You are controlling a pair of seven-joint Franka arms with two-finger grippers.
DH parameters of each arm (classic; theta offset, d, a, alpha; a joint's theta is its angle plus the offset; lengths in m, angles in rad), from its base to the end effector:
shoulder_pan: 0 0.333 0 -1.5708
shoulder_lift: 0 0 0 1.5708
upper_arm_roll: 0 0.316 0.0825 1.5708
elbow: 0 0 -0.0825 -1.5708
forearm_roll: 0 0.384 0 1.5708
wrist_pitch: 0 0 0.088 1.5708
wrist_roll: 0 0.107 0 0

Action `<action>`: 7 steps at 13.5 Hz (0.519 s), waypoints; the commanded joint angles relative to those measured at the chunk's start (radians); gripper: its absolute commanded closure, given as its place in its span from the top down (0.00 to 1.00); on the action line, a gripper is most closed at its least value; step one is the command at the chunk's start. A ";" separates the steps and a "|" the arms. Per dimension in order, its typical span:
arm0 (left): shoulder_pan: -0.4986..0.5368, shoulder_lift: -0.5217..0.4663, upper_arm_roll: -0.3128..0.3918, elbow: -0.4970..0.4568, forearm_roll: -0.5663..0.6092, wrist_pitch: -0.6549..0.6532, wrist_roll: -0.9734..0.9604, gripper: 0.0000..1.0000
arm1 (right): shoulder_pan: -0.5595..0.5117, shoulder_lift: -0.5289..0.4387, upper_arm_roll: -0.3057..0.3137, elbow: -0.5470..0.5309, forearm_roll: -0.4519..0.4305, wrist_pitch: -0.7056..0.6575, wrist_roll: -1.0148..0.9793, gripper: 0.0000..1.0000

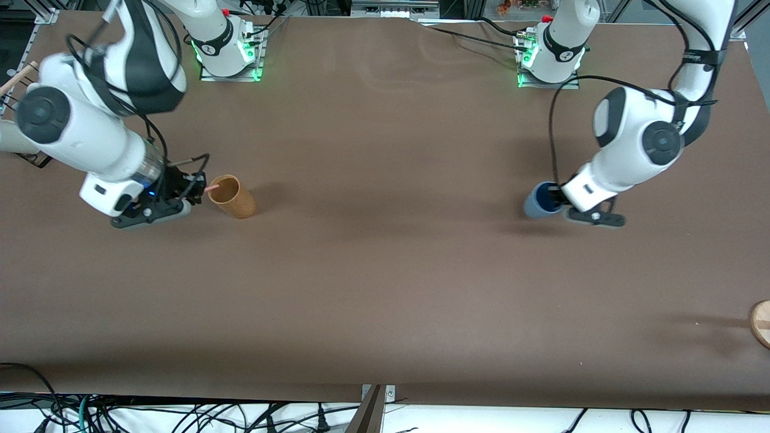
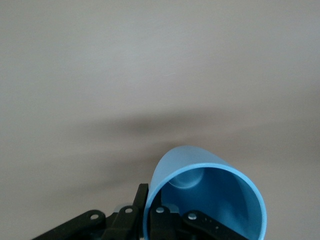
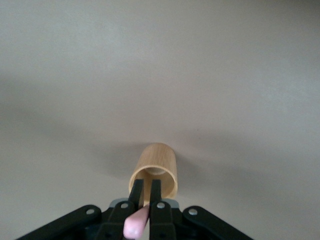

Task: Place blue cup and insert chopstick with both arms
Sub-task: 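Carry the blue cup mid-table with the left gripper while the right lifts the chopstick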

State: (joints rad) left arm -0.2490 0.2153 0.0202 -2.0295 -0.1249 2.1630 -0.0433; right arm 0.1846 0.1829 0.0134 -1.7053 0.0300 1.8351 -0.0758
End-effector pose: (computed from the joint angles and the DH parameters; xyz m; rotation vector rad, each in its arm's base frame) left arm 0.5625 -0.1364 0.3353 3.0491 -0.1706 -0.1434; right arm 0.5990 0.1222 0.4758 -3.0852 -0.4113 0.0855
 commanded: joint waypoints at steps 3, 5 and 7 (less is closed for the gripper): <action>-0.283 0.235 0.007 0.361 -0.030 -0.074 -0.280 0.00 | -0.004 0.042 0.000 0.183 -0.048 -0.184 -0.015 0.00; -0.387 0.326 0.009 0.472 -0.027 -0.074 -0.439 0.00 | -0.001 0.082 0.003 0.260 -0.050 -0.239 -0.010 0.00; -0.456 0.425 0.009 0.578 -0.024 -0.074 -0.580 0.00 | 0.016 0.105 0.004 0.289 -0.048 -0.247 -0.004 0.00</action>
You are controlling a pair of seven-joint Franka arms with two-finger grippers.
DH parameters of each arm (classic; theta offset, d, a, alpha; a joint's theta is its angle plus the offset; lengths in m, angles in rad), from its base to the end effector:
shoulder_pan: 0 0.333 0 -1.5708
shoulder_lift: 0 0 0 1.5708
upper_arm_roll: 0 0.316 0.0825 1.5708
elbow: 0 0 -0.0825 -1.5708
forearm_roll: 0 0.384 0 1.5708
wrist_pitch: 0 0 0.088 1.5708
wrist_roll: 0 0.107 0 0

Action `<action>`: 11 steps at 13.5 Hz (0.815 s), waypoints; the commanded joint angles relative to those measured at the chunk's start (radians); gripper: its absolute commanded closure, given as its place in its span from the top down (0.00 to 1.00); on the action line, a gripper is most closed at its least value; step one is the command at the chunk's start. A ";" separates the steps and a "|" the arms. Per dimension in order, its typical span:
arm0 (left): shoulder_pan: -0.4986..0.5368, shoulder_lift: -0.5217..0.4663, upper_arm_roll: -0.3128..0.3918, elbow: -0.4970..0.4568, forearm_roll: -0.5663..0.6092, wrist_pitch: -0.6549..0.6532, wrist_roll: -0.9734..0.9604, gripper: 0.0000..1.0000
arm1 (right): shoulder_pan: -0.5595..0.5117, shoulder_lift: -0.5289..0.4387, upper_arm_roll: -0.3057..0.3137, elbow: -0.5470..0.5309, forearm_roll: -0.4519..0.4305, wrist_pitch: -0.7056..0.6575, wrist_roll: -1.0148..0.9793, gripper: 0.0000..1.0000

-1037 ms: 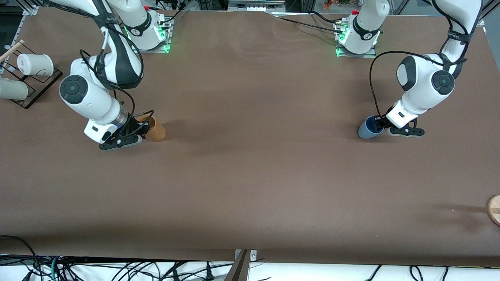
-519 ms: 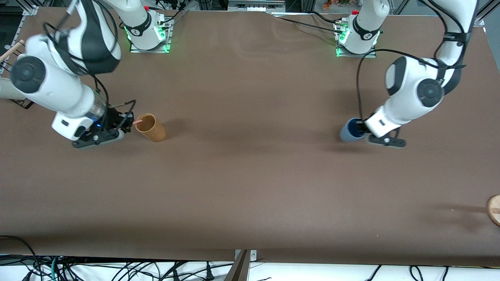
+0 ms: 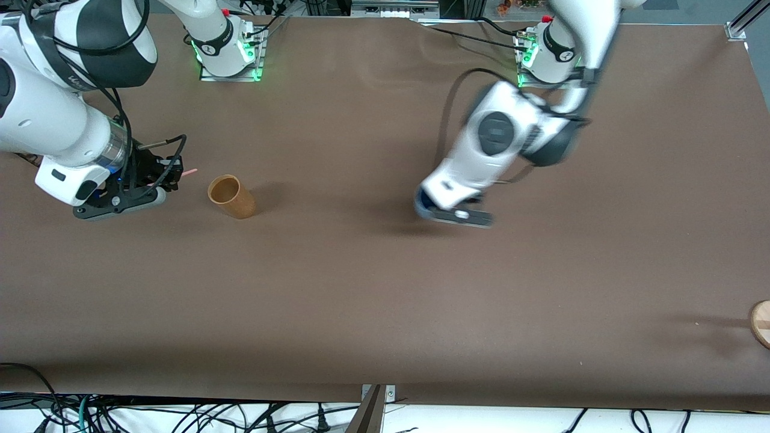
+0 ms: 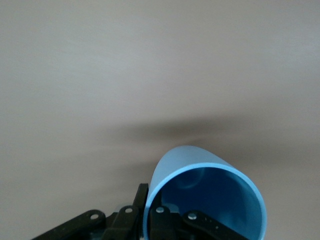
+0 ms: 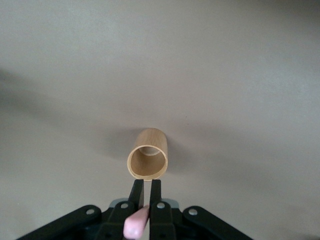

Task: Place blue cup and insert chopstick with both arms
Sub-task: 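Carry the blue cup mid-table with the left gripper while the right lifts the chopstick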

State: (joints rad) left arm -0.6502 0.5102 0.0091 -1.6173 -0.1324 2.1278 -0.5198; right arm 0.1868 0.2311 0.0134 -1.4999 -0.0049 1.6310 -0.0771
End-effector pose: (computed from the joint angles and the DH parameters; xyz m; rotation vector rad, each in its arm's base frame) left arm 0.5443 -0.4145 0.3289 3.0488 -0.0799 -0.0898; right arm 0.6096 0.1224 0.5267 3.0997 0.4331 -0.1561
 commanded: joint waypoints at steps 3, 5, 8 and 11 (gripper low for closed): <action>-0.104 0.207 0.022 0.203 -0.016 -0.025 -0.190 0.00 | 0.032 0.071 0.004 0.084 -0.009 -0.031 0.023 0.00; -0.115 0.224 0.022 0.201 -0.016 0.000 -0.197 0.00 | 0.052 0.085 0.004 0.084 -0.007 -0.028 0.083 0.00; -0.129 0.258 0.022 0.201 -0.013 0.056 -0.223 0.00 | 0.078 0.097 0.004 0.084 -0.009 -0.023 0.152 0.00; -0.124 0.246 0.023 0.201 -0.019 0.060 -0.213 0.98 | 0.105 0.106 0.004 0.084 -0.010 -0.016 0.209 0.00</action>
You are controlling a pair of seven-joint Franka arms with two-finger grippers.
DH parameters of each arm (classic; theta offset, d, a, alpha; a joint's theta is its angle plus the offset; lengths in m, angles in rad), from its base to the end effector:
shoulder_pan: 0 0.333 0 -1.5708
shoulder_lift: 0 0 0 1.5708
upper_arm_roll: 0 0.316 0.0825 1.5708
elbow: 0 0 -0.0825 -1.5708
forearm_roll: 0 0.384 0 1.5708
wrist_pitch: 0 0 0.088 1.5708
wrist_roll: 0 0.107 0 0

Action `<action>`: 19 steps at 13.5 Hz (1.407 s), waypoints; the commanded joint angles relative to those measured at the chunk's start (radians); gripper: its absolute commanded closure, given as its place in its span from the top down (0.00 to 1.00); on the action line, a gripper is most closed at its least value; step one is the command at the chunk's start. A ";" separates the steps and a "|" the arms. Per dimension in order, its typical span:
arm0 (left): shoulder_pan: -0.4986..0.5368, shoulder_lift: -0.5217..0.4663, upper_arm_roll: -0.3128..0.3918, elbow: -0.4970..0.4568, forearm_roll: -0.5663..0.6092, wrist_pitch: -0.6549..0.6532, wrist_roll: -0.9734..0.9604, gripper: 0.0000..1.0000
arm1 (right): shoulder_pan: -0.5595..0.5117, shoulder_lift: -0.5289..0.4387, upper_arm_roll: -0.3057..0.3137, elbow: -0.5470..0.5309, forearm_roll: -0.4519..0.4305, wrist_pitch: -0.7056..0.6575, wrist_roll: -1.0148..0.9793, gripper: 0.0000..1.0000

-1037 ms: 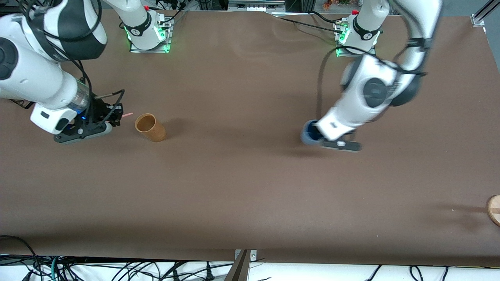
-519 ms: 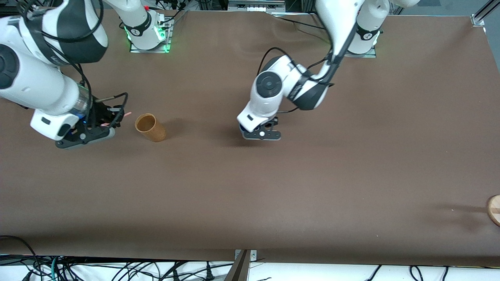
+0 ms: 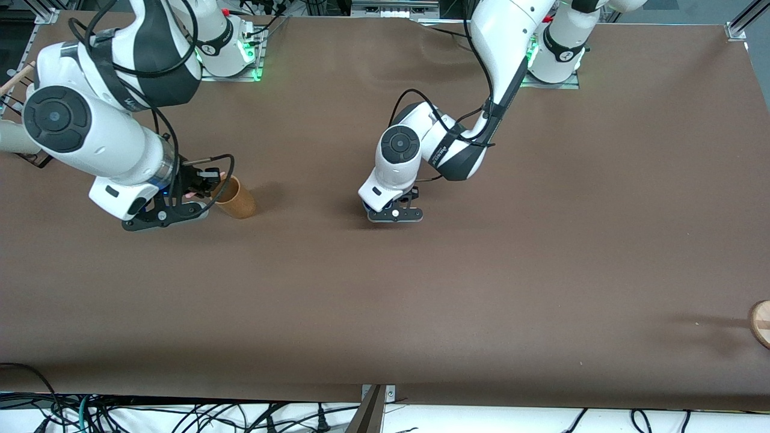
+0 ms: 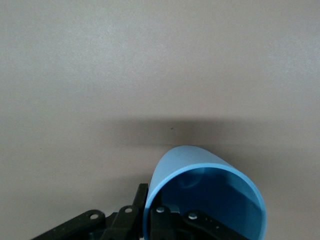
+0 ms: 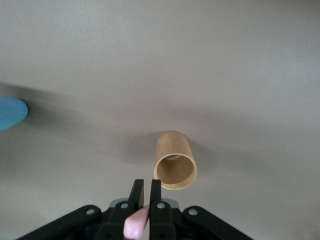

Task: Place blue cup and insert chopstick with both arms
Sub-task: 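Carry the blue cup mid-table with the left gripper while the right lifts the chopstick, then set down the blue cup with the left gripper while the right brings the chopstick, then lower the pink chopstick into the blue cup and open the right gripper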

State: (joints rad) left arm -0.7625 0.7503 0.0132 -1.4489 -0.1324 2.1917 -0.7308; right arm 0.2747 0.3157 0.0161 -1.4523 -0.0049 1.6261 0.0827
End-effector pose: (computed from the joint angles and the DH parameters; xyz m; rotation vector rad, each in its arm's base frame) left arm 0.5245 -0.4967 0.2415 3.0707 0.0852 -0.1102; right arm 0.6148 0.1821 0.4951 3.0911 0.3231 -0.2170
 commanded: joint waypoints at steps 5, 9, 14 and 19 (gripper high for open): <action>0.050 -0.106 0.019 0.035 -0.013 -0.122 0.039 1.00 | 0.033 0.032 0.001 0.036 0.000 0.012 0.097 0.00; 0.213 -0.268 0.016 0.035 -0.010 -0.327 0.236 1.00 | 0.147 0.091 0.002 0.036 0.074 0.150 0.363 0.00; 0.452 -0.420 0.019 0.033 -0.009 -0.444 0.261 1.00 | 0.334 0.167 -0.001 0.036 0.063 0.339 0.677 0.00; 0.664 -0.545 0.017 0.032 -0.012 -0.579 0.286 1.00 | 0.411 0.220 -0.002 0.043 0.017 0.451 0.841 0.00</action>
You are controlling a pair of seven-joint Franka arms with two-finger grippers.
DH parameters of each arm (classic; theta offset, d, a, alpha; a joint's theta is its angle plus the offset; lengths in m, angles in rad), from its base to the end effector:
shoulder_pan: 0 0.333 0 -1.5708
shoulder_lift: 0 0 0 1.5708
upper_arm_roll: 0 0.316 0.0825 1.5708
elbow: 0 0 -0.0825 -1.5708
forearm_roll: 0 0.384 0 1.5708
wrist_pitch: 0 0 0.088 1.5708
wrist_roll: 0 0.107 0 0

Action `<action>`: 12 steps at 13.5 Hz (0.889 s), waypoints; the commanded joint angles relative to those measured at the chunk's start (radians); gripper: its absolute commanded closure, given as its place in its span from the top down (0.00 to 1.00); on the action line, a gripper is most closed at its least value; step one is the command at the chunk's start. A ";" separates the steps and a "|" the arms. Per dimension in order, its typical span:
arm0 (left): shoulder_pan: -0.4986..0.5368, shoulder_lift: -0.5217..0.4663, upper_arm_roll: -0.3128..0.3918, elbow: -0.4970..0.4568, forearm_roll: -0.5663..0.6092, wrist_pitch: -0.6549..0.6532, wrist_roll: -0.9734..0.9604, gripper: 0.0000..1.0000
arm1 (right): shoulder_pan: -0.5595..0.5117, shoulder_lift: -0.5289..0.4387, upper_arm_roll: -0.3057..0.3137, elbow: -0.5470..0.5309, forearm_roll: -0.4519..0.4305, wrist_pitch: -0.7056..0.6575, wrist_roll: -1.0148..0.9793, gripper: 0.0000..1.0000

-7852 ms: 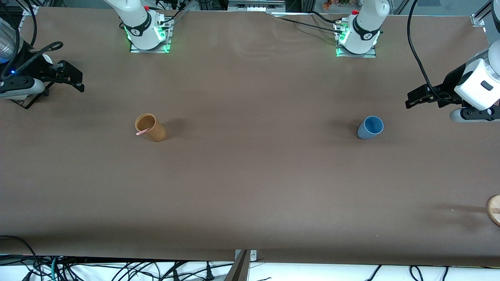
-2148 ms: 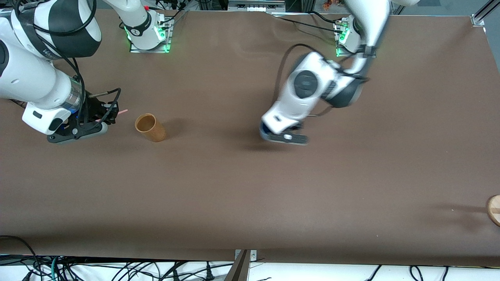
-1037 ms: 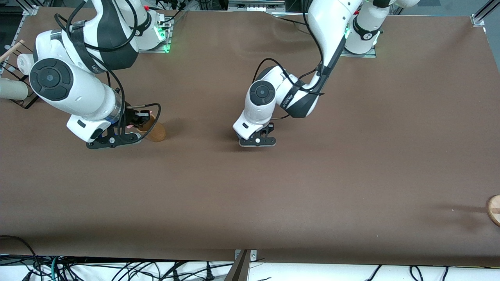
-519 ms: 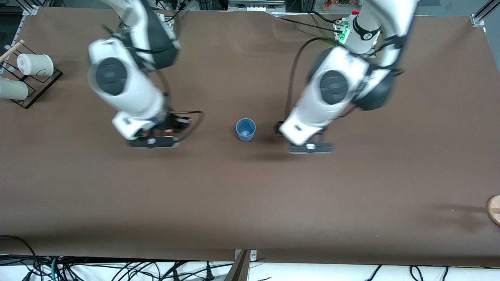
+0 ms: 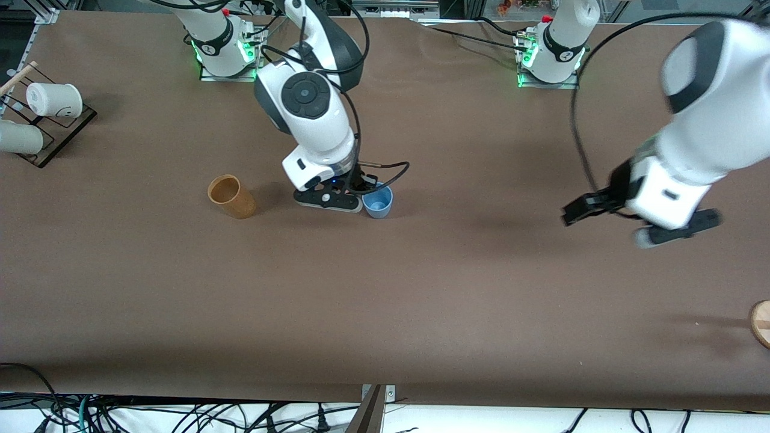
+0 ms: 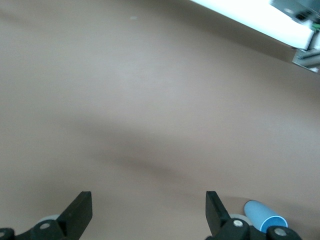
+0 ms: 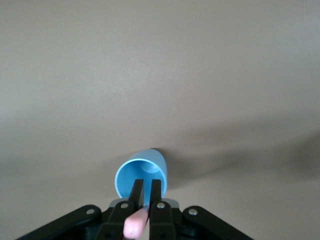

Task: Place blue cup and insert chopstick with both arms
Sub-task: 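Lower the pink chopstick into the blue cup and open the right gripper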

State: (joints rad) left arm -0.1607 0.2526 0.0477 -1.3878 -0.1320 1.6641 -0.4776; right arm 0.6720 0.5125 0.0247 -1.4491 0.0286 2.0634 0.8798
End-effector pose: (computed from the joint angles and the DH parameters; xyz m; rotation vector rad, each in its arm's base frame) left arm 0.6322 -0.0886 0.5699 2.9675 0.5610 -0.0181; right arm 0.5469 0.4555 0.4006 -3.0268 0.3024 -0.0686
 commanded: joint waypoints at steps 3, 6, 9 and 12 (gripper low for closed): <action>0.089 -0.058 -0.014 -0.039 0.015 -0.064 0.044 1.00 | 0.014 0.027 -0.011 0.047 -0.016 0.030 0.045 0.00; 0.090 -0.067 -0.037 -0.039 0.058 -0.096 0.114 1.00 | 0.018 0.053 -0.011 0.047 -0.048 0.050 0.048 0.02; 0.121 -0.094 -0.039 -0.043 0.101 -0.095 0.474 1.00 | 0.035 0.081 -0.011 0.047 -0.067 0.064 0.047 0.42; 0.132 -0.128 -0.039 -0.069 0.089 -0.095 0.524 1.00 | 0.032 0.077 -0.012 0.047 -0.065 0.058 0.037 1.00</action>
State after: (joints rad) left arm -0.0392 0.1819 0.0170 -1.4045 -0.0485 1.5697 -0.0064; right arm 0.6982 0.5830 0.0179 -1.4361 -0.0191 2.1358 0.9044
